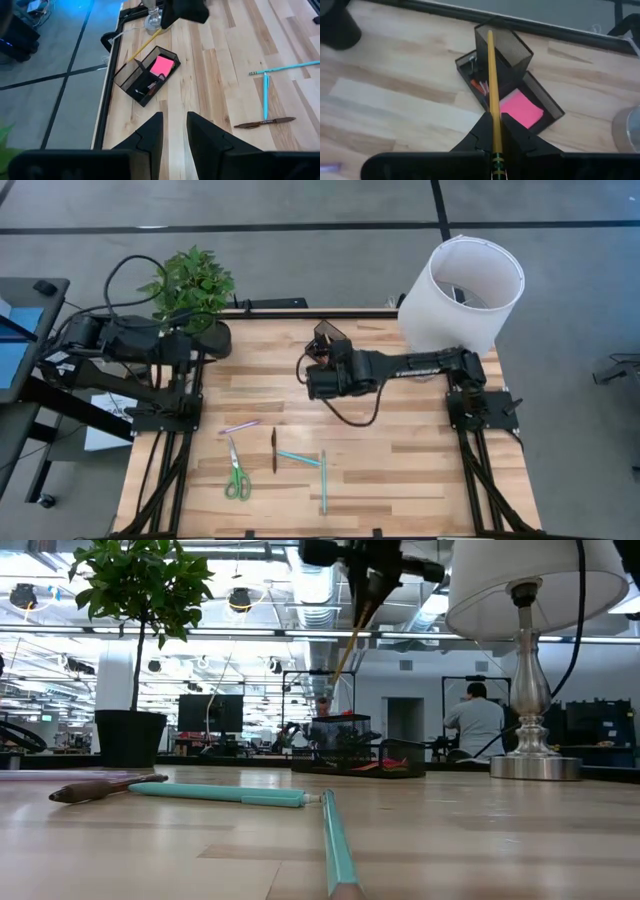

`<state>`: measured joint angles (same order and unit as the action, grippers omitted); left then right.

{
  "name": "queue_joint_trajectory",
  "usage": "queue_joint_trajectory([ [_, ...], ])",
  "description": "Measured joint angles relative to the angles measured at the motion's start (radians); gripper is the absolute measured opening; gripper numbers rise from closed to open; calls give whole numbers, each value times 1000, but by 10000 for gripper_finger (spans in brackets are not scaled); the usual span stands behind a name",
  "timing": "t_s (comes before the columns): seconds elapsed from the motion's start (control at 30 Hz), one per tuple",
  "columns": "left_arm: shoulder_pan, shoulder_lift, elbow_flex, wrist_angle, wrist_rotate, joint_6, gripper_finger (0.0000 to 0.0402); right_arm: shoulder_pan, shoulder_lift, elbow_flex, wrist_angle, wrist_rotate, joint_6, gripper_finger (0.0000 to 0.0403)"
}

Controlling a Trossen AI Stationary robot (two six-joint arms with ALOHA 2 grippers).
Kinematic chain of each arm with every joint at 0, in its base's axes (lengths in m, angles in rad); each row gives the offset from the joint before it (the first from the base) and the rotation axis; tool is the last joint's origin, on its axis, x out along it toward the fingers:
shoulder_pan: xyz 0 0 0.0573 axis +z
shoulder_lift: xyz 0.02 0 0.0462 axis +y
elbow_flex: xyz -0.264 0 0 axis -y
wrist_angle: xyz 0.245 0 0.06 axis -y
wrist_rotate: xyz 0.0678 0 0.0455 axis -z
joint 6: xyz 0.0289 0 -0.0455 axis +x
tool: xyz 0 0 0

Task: Pick and place office supplies into organizer
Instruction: Put the yellow pencil into the desk organizer

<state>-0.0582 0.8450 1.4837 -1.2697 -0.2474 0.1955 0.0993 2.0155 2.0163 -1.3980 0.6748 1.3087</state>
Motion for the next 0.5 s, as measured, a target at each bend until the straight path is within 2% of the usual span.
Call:
queue_joint_trajectory([
  [0.33,0,-31,0,-30,9,-16,80,-69,0,-3,52,-71,9,10],
  [0.5,0,-36,0,-32,57,-22,80,-82,0,-62,53,-83,67,9],
])
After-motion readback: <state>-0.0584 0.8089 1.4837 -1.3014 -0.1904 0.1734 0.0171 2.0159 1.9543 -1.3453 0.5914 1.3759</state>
